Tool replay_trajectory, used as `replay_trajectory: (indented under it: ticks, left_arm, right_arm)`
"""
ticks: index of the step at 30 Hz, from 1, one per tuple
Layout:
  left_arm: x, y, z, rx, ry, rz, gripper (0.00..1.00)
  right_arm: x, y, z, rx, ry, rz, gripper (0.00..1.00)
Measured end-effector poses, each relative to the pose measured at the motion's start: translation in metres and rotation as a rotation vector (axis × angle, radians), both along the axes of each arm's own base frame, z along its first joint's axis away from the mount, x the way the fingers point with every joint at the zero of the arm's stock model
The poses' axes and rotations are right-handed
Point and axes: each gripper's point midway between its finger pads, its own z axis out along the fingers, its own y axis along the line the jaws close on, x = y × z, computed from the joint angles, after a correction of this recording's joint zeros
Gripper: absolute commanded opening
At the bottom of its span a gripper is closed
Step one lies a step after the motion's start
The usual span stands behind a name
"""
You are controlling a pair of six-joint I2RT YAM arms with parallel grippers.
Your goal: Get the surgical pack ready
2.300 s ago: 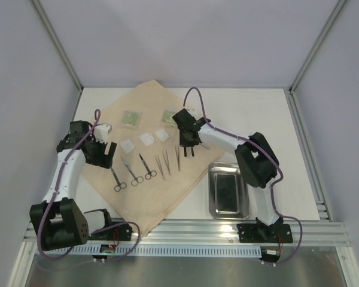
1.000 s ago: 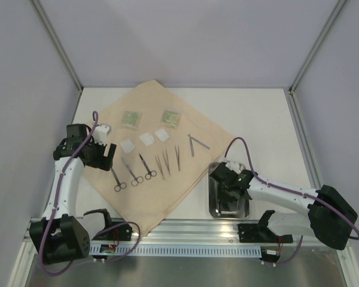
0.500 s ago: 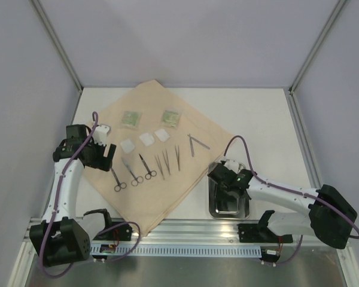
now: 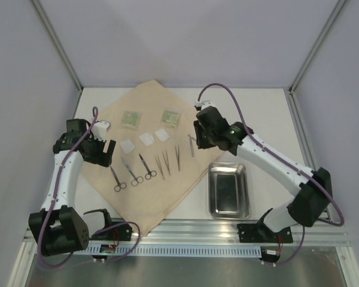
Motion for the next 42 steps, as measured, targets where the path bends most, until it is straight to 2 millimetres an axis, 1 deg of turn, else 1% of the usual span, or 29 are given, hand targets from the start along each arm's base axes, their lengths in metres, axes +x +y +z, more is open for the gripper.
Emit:
replay_trajectory:
  ticks: [1,2,4,6,9,10,12,15,19,25,29,33,37,42]
  left_arm:
    - [0.001,0.000,-0.001,-0.001,0.006,0.000,0.91]
    - [0.001,0.000,-0.003,-0.002,0.014,0.000,0.91]
    - [0.001,0.000,-0.007,-0.005,0.029,0.000,0.91]
    - [0.001,0.000,-0.009,-0.006,0.039,0.000,0.91]
    - [0.004,0.002,-0.010,-0.001,0.047,0.004,0.91]
    - [0.005,0.003,-0.009,0.004,0.047,0.006,0.91]
    - [0.008,0.005,-0.008,0.011,0.045,0.009,0.91]
    - [0.012,0.006,-0.009,0.013,0.047,0.011,0.93]
    - [0.012,0.006,-0.015,0.007,0.074,0.010,0.94]
    - [0.012,0.006,-0.024,0.000,0.113,0.009,0.93]
    - [0.012,0.006,-0.027,-0.002,0.123,0.010,0.93]
    - [0.012,0.006,-0.027,-0.002,0.123,0.010,0.93]
    - [0.012,0.006,-0.028,-0.003,0.126,0.011,0.93]
    - [0.012,0.006,-0.029,-0.005,0.134,0.012,0.93]
  right_arm:
    - [0.013,0.005,-0.003,-0.034,-0.004,0.035,0.30]
    - [0.026,0.011,-0.010,-0.071,-0.003,0.079,0.31]
    - [0.046,0.019,-0.034,-0.139,0.030,0.152,0.33]
    - [0.060,0.024,-0.058,-0.181,0.067,0.212,0.33]
    - [0.078,0.020,-0.091,-0.235,0.124,0.267,0.34]
    - [0.083,0.017,-0.099,-0.251,0.136,0.281,0.34]
    - [0.093,0.014,-0.108,-0.269,0.149,0.304,0.36]
    - [0.103,0.016,-0.115,-0.275,0.159,0.338,0.37]
    - [0.114,0.022,-0.129,-0.276,0.174,0.374,0.38]
    - [0.123,0.020,-0.151,-0.275,0.221,0.403,0.39]
    - [0.124,0.014,-0.159,-0.290,0.247,0.404,0.38]
    - [0.122,0.013,-0.161,-0.297,0.260,0.416,0.38]
    - [0.124,0.012,-0.159,-0.297,0.255,0.421,0.38]
    - [0.129,0.002,-0.159,-0.296,0.259,0.406,0.39]
